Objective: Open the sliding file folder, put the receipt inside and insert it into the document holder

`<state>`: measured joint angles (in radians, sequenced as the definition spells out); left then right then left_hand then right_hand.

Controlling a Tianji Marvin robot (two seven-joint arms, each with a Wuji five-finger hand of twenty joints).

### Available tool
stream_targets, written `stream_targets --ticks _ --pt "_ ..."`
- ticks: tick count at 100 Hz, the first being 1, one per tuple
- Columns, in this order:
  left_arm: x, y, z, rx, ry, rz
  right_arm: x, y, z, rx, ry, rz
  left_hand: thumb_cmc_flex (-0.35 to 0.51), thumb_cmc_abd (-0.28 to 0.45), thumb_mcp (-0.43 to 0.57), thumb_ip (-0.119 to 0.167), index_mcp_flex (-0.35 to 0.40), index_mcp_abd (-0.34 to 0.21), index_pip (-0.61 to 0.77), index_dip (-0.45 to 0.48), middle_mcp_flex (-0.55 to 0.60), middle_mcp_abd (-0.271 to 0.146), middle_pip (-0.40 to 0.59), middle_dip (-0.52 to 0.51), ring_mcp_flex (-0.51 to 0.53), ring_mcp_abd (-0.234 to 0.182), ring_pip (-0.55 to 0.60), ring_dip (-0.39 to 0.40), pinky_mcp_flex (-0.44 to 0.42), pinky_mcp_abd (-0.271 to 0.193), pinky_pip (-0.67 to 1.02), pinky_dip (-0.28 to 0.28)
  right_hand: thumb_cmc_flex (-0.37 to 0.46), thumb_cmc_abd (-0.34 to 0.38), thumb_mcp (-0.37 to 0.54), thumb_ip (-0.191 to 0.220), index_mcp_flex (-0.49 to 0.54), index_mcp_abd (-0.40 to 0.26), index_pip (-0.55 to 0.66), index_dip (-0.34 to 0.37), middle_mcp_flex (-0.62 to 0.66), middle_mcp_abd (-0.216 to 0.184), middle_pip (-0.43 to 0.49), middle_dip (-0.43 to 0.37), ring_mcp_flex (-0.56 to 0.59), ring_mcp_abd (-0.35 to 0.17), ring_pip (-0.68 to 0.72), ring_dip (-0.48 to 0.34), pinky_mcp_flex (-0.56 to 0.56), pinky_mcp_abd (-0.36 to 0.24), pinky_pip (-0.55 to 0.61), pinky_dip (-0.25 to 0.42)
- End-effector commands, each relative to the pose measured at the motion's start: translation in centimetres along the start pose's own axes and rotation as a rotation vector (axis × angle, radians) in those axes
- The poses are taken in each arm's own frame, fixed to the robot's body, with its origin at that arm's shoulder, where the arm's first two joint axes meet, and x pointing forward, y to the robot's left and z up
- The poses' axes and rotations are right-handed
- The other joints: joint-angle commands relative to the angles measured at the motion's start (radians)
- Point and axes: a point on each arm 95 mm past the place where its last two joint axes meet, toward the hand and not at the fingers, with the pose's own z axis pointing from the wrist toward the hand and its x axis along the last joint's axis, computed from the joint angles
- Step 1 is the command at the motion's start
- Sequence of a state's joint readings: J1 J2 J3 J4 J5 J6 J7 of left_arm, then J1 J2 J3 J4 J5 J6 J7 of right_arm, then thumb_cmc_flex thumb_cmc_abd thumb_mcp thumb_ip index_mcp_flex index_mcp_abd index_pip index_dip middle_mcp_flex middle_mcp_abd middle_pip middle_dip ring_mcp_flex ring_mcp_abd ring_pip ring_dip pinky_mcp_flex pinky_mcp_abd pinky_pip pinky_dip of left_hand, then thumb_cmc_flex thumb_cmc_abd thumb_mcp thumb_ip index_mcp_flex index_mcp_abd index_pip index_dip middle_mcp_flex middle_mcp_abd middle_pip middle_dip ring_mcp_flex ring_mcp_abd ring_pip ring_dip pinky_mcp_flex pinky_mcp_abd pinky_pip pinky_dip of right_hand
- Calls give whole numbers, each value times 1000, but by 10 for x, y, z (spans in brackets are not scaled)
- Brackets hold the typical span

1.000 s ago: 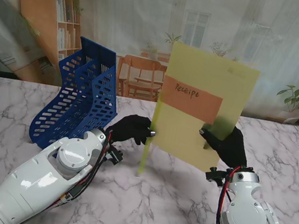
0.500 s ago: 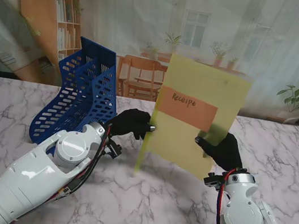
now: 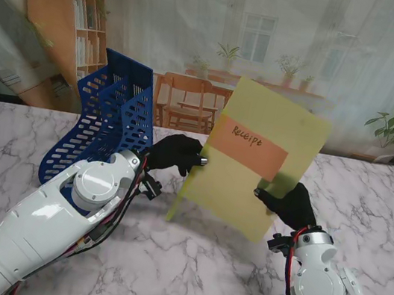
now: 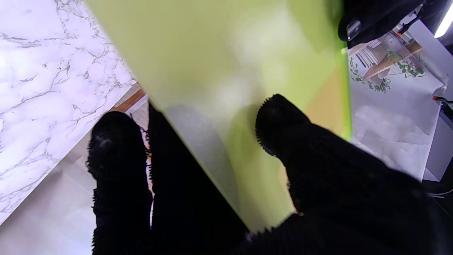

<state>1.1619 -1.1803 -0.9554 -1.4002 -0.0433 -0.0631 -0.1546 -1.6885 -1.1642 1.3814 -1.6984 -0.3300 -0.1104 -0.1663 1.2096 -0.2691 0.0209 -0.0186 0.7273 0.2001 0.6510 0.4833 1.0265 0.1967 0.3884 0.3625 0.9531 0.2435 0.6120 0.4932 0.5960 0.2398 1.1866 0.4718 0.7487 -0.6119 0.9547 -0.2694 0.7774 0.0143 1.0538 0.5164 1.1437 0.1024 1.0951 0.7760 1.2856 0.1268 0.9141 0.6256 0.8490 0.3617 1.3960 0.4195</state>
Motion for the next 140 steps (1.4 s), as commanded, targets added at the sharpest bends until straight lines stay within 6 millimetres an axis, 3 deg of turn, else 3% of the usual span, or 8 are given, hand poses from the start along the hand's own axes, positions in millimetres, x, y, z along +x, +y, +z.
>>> stream_targets --ticks 1,37,61,85,95,119,128,140 --pt "6 3 2 -11 13 -2 -4 -5 -4 -3 -11 19 65 38 50 20 59 -54 43 -11 16 13 8 -10 20 9 -7 -5 14 -46 41 -14 62 41 98 25 40 -119 87 46 23 5 42 15 22 -43 47 14 15 0 30 16" --pt "8 3 0 3 19 -3 -4 -5 -7 -12 11 40 49 48 31 18 13 -61 -22 -48 -29 4 -12 -29 -28 14 -24 -13 -29 -46 28 -16 63 43 96 26 39 -122 86 49 23 3 39 21 23 -44 42 11 14 -1 25 20" --pt "-2 10 -3 -42 -3 -14 1 1 -6 -85 51 119 -211 -12 12 16 -181 14 -378 -147 -283 48 -81 -92 -175 28 -105 -36 -154 -42 -75 -2 60 49 90 25 31 -128 88 51 20 -5 38 21 24 -53 31 5 14 -12 18 19" --pt "-13 16 -5 -67 -27 -17 12 11 -4 -135 107 186 -327 -79 -23 4 -283 -39 -466 -187 -514 43 -159 -137 -314 37 -174 -58 -263 -47 -165 -14 58 52 87 25 27 -132 91 49 19 -8 39 19 25 -56 27 2 15 -16 14 19" --pt "-20 18 -7 -72 -43 -18 16 16 -4 -147 126 200 -344 -93 -29 0 -306 -18 -487 -194 -573 46 -180 -148 -358 45 -193 -66 -296 -50 -193 -20 58 53 86 25 26 -133 92 48 18 -9 39 19 25 -58 26 1 16 -17 13 18" --pt "-35 30 -9 -82 -90 -36 23 22 -3 -160 153 228 -300 -61 7 8 -267 -23 -485 -190 -529 -5 -157 -145 -351 35 -187 -67 -288 -54 -195 -12 58 55 83 26 24 -133 94 46 18 -10 40 18 25 -57 25 1 16 -17 12 19" --pt "-36 35 -8 -82 -98 -58 24 22 -3 -155 153 232 -243 -8 47 5 -195 -54 -419 -146 -439 -81 -132 -133 -310 10 -171 -67 -258 -65 -165 5 59 56 81 26 23 -133 95 45 18 -9 41 17 25 -56 24 0 16 -18 12 19" --pt "-34 39 -6 -81 -95 -74 25 21 -2 -148 148 232 -127 42 78 -1 -95 -92 -310 -67 -292 -94 -97 -114 -228 -10 -130 -58 -195 -73 -110 22 61 58 78 27 23 -132 95 44 16 -9 40 17 25 -55 23 -1 13 -17 9 19"
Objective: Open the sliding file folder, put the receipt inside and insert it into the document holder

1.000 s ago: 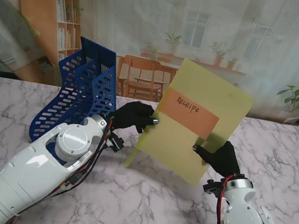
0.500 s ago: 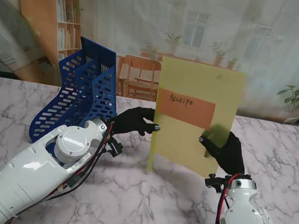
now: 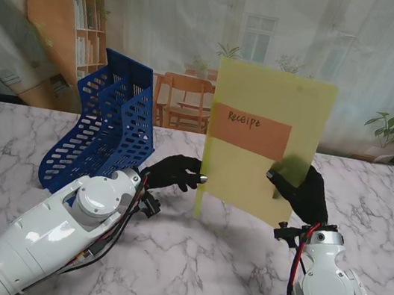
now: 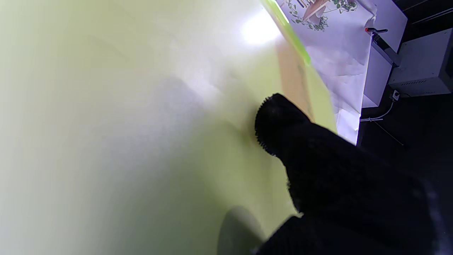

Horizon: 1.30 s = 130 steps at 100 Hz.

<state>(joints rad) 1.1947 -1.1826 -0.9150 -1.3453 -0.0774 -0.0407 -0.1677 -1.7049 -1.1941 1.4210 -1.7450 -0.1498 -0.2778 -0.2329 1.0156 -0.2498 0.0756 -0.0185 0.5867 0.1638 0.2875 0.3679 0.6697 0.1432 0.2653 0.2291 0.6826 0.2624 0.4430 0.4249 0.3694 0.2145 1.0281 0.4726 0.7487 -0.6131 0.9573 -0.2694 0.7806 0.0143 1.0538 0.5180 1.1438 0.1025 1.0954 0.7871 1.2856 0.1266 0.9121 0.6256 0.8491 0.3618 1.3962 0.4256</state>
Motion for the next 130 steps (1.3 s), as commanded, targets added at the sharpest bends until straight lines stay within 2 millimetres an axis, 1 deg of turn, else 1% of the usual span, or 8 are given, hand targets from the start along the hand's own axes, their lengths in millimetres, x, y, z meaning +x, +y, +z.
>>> stream_targets --ticks 1,5,11,19,32,34,52,130 --pt "0 9 2 -20 -1 -12 1 -1 0 2 -4 3 85 24 15 -2 52 -59 63 59 78 -37 28 21 49 -30 44 12 36 -47 55 22 61 59 76 27 20 -132 95 42 16 -8 40 5 25 -55 25 -1 13 -17 9 13" --pt "1 9 2 -17 1 -12 1 -2 0 3 -5 2 158 35 -21 10 81 -70 98 72 123 -30 39 27 79 -37 62 16 62 -51 76 21 61 59 75 27 20 -132 95 42 15 -8 40 5 25 -55 24 -1 13 -17 9 13" --pt "1 9 3 -9 2 -14 1 -2 0 2 -6 3 226 48 -30 13 117 -72 154 72 188 -22 50 45 115 -48 77 17 91 -55 94 18 61 59 74 27 20 -132 95 42 15 -7 40 5 25 -54 24 -1 13 -17 8 13" --pt "1 9 3 5 3 -6 0 -2 -1 0 -9 2 250 42 -38 20 158 -68 208 68 261 -15 64 71 162 -61 96 19 137 -61 118 17 62 60 72 28 19 -131 95 41 15 -7 40 5 25 -54 23 -2 13 -16 8 13" --pt "1 10 4 22 10 1 -1 -2 -1 -2 -16 5 247 16 -28 24 206 -72 296 60 339 -5 69 109 210 -66 126 23 178 -64 150 11 62 61 71 28 19 -131 95 40 15 -6 41 5 26 -54 23 -2 12 -16 7 13" --pt "2 10 4 26 12 3 -1 -2 -1 -2 -17 5 242 11 -14 22 202 -74 329 39 347 -5 71 113 215 -65 135 26 183 -67 159 2 63 61 70 28 19 -130 95 40 14 -5 41 5 26 -54 23 -2 12 -15 7 13" --pt "6 12 6 35 33 -9 -2 -4 -2 4 -26 -6 247 10 -2 18 216 -92 390 64 363 2 95 145 220 -51 160 46 184 -65 176 1 63 60 69 29 19 -130 95 39 17 -4 43 5 27 -53 27 -1 12 -12 6 13" --pt "26 -10 3 32 68 40 -26 -12 -11 140 -74 -235 249 11 4 16 226 -66 401 70 386 18 109 156 239 -32 177 73 189 -44 200 10 64 44 92 27 38 -122 95 54 34 22 57 33 28 -40 146 53 22 12 28 30"
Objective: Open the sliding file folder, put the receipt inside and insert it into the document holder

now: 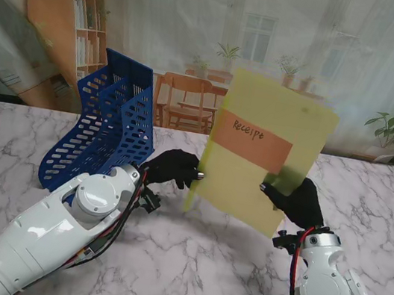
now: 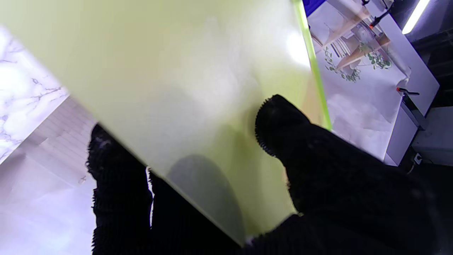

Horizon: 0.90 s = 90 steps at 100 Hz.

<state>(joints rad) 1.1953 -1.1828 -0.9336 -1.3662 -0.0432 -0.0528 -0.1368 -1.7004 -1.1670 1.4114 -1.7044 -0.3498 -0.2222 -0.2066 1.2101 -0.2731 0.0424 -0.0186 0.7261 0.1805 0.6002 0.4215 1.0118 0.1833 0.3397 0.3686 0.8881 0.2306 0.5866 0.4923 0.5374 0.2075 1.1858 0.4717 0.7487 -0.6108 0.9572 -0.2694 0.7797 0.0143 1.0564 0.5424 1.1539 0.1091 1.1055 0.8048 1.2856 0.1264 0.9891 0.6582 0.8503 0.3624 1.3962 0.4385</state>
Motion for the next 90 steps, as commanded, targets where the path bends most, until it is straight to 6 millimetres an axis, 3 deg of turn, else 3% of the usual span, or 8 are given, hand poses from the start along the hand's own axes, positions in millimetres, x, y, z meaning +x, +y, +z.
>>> stream_targets --ticks 1,44,90 --pt "16 -1 4 -14 40 4 -7 -9 -5 44 -27 -7 54 34 37 16 86 -83 87 16 44 -21 35 16 34 0 33 6 21 -37 43 11 63 42 92 27 40 -122 93 30 24 16 47 16 28 -39 71 22 22 12 30 18" --pt "31 -9 8 -27 55 28 -10 -17 -10 136 -43 -62 54 36 36 16 89 -76 80 13 47 -16 34 8 40 3 29 6 26 -30 44 10 62 35 101 25 46 -122 88 37 30 21 45 30 26 -34 95 34 20 16 38 30" --pt "31 -11 9 -16 45 28 -12 -20 -14 183 -31 -98 55 44 32 15 80 -78 76 16 35 -14 47 9 31 7 36 13 20 -28 50 12 62 33 103 25 49 -119 84 43 32 25 44 38 27 -35 104 37 19 16 38 37"
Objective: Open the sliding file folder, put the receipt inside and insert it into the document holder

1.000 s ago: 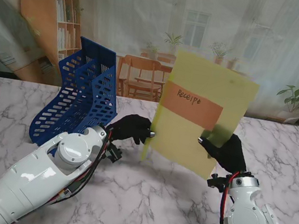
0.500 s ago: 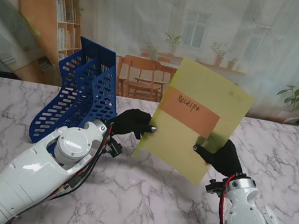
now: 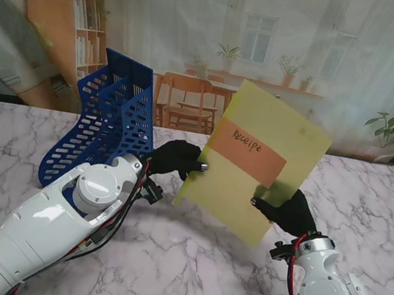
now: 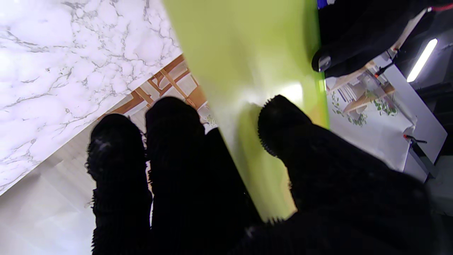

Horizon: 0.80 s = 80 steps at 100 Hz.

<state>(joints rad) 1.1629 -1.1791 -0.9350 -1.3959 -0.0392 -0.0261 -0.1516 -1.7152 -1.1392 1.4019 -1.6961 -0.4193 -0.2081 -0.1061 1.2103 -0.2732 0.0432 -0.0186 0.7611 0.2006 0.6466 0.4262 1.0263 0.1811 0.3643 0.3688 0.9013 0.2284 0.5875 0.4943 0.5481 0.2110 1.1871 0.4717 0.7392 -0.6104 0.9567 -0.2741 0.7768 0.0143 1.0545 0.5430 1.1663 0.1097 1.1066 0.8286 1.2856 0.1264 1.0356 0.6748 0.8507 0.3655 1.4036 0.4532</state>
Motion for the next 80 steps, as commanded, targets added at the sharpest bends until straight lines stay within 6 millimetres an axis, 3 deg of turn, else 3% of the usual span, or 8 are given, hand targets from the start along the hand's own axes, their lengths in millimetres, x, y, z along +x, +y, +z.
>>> stream_targets --ticks 1,80 --pt "11 1 4 -16 23 3 -2 -8 -4 41 -13 -11 56 44 31 16 45 -97 30 11 20 -12 22 8 18 9 34 11 8 -31 48 12 72 33 103 30 52 -118 86 42 20 25 43 15 27 -34 59 21 19 14 31 23" --pt "22 -7 11 -6 34 1 -10 -19 -6 142 -43 -61 54 50 21 18 41 -94 19 1 15 -13 19 -4 13 12 29 6 0 -24 47 16 73 31 105 30 59 -110 76 51 26 35 42 26 25 -29 84 30 21 23 36 37"
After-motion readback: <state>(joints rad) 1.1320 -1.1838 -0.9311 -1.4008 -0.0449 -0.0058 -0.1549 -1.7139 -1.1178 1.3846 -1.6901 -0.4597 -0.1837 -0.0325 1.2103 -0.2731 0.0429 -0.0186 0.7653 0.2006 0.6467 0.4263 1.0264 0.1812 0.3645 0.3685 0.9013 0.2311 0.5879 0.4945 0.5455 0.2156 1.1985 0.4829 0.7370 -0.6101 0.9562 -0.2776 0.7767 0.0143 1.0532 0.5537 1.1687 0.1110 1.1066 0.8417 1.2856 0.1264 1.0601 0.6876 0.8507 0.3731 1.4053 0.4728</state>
